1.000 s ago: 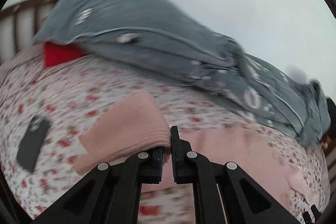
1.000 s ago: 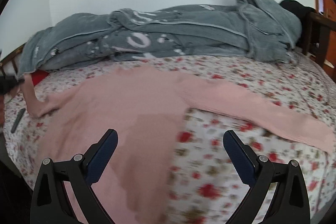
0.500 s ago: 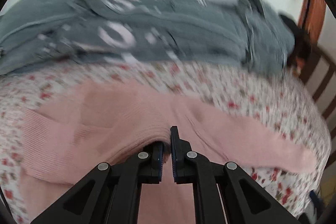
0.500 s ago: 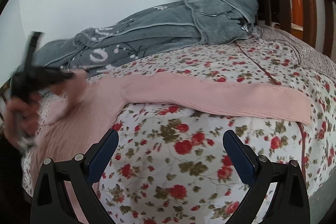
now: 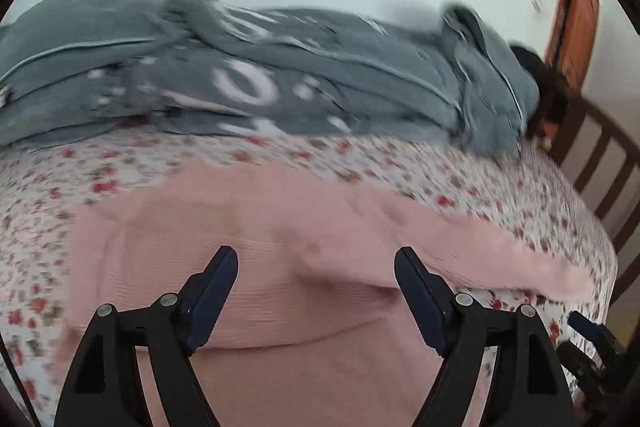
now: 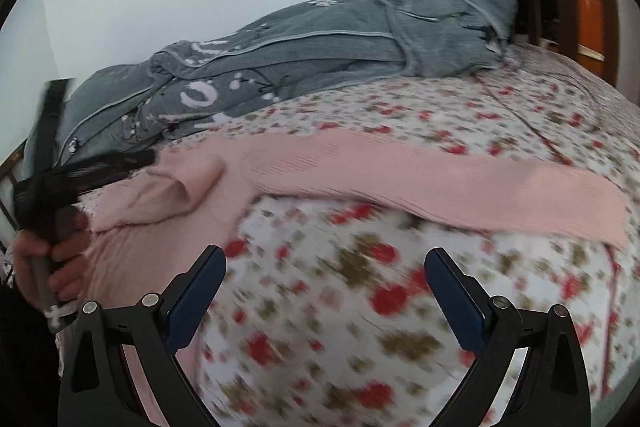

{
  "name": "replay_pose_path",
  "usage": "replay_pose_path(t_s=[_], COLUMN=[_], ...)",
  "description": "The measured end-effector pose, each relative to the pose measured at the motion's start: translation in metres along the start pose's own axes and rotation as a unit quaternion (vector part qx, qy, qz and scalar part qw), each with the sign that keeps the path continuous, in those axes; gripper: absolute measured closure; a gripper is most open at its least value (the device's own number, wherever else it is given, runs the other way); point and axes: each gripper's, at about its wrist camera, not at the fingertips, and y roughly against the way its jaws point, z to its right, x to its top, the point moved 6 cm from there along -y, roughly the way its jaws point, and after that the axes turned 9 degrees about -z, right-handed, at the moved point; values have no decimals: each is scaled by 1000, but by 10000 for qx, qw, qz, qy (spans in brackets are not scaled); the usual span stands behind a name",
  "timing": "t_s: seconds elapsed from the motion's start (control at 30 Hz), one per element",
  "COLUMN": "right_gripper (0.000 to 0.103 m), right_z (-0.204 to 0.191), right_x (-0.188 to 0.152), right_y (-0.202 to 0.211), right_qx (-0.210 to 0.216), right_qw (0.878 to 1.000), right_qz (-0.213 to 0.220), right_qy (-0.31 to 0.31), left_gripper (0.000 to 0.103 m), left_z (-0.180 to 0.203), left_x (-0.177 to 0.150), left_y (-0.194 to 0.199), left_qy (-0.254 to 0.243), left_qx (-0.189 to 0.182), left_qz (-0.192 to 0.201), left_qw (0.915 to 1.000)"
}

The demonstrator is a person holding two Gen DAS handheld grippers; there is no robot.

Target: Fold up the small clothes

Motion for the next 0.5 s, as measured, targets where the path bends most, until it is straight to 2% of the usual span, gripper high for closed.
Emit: replay_pose_path(t_s=[0.07, 0.23, 0.3, 0.33, 0.43, 0.5], right_gripper=[4, 4, 4, 4, 7, 20], right_z=[-18, -69, -92, -106, -135, -154], right_x=[11, 36, 43, 47, 51, 52], right_y=[-10, -32, -46, -58, -90, -112], right_qx=[102, 333, 342, 253, 81, 26], right_qw=[9999, 9985, 9972, 9963, 9925, 9875], right_qz=[-9, -23, -69, -122, -362, -637], right_qy=[95, 438, 656, 807, 1163, 1443], left_gripper=[23, 22, 21, 21, 21, 21], left_z=[-24, -103, -127, -140, -162, -166], left_x=[-1, -14, -18, -23, -34, -43], left_y=[13, 28, 23, 19, 3, -13], left_qy=[146, 311, 430, 516, 671, 692], left_qx=[68, 908, 1048, 1000, 507, 399], left_qz=[129, 349, 327, 280, 200, -35], left_qw=[9998, 9948, 9930, 9933, 9963, 9968])
